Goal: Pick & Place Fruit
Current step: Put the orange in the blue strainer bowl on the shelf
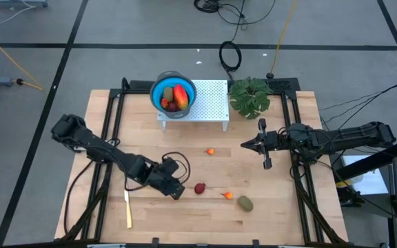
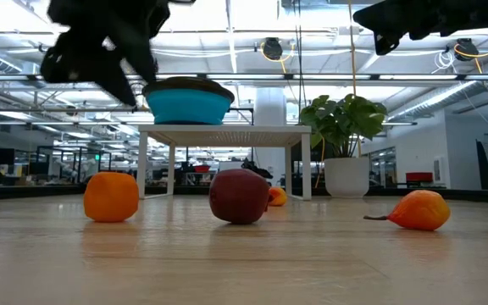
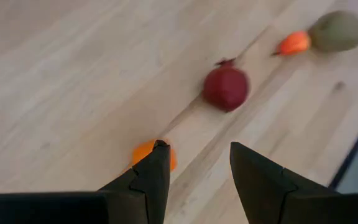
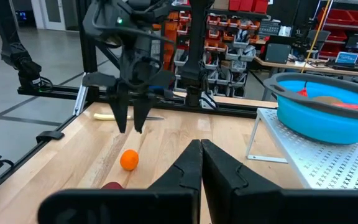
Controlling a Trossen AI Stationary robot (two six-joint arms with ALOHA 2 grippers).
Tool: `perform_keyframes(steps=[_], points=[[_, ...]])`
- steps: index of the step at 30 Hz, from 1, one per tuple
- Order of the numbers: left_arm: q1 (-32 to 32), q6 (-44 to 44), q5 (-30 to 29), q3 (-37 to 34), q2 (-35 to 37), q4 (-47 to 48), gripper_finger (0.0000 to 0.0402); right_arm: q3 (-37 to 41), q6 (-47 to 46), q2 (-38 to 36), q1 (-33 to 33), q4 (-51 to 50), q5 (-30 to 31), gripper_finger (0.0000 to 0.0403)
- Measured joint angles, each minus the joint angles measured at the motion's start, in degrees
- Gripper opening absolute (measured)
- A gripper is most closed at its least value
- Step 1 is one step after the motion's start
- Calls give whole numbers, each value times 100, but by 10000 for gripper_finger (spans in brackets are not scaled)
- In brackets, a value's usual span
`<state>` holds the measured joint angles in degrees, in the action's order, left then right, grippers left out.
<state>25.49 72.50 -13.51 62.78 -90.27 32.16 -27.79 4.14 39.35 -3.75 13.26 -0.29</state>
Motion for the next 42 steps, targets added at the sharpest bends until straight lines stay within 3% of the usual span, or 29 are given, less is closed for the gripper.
perform_keyframes(steps=[13, 28, 35, 42], points=[[53, 855, 36, 0, -572, 242, 168, -2, 16, -24, 0, -11, -2, 0], [164, 1184, 243, 0, -976, 65, 289, -7, 151, -362, 1, -616, -175, 0], [154, 1112, 250, 0, -976, 88, 299, -7, -41, -761, 0, -1158, -750, 0], [154, 1063, 196, 0, -976, 88, 299, -7, -42, -1089, 0, -1672, -743, 0]])
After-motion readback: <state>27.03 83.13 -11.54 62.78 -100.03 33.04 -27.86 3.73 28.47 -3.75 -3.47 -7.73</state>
